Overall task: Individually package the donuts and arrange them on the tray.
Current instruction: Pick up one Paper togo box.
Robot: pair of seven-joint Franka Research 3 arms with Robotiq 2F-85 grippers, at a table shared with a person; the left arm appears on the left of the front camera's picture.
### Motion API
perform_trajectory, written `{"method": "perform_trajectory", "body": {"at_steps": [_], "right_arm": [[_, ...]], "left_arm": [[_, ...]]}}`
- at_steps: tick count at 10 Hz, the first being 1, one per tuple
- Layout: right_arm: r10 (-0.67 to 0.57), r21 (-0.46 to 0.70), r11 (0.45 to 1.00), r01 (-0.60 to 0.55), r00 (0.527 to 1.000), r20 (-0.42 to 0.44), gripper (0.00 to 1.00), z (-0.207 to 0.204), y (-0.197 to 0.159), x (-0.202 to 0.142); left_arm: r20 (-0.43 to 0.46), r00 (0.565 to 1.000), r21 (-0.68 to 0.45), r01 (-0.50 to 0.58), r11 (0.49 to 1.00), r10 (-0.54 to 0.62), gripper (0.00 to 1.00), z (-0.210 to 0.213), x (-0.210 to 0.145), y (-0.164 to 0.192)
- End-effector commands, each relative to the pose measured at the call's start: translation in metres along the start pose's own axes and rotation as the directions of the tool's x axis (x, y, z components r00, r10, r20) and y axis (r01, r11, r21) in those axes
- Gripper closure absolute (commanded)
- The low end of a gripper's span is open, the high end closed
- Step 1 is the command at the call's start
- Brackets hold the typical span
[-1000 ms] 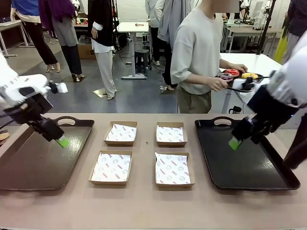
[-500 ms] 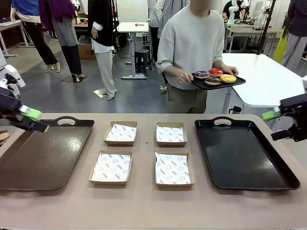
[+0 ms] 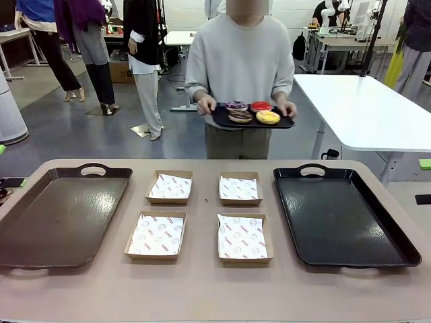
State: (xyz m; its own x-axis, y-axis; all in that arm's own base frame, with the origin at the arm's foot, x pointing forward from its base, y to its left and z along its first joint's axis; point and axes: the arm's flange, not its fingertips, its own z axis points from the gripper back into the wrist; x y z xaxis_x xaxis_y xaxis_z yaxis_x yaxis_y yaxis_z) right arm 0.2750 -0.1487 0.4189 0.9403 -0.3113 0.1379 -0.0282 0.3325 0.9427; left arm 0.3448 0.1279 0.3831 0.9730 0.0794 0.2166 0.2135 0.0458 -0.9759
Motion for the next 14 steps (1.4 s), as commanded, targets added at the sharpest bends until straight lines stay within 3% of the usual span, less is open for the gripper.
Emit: {"method": "perform_trajectory", "body": {"at_steps": [1,4,5,14], "right_arm": [[0.064,0.007,0.998,-0.064,0.997,-0.032,0.0,0.006,-0.004,-0.031],[0.101,0.013,0.995,-0.101,0.994,-0.033,0.0,0.018,0.005,-0.036],[0.05,0.013,0.999,-0.05,0.999,-0.017,0.0,0.023,-0.003,-0.022],[0.05,0.013,0.999,-0.05,0.999,-0.017,0.0,0.023,-0.003,-0.022]], "left_arm": [[0.02,0.999,0.06,-0.04,0.997,0.039,0.0,0.01,-0.001,-0.009],[0.062,0.996,0.19,-0.077,0.979,0.066,0.0,0.027,-0.009,-0.018],[0.055,0.998,0.083,-0.038,0.996,0.034,0.0,0.025,-0.005,-0.003],[0.055,0.998,0.083,-0.038,0.996,0.034,0.0,0.025,-0.005,-0.003]]}}
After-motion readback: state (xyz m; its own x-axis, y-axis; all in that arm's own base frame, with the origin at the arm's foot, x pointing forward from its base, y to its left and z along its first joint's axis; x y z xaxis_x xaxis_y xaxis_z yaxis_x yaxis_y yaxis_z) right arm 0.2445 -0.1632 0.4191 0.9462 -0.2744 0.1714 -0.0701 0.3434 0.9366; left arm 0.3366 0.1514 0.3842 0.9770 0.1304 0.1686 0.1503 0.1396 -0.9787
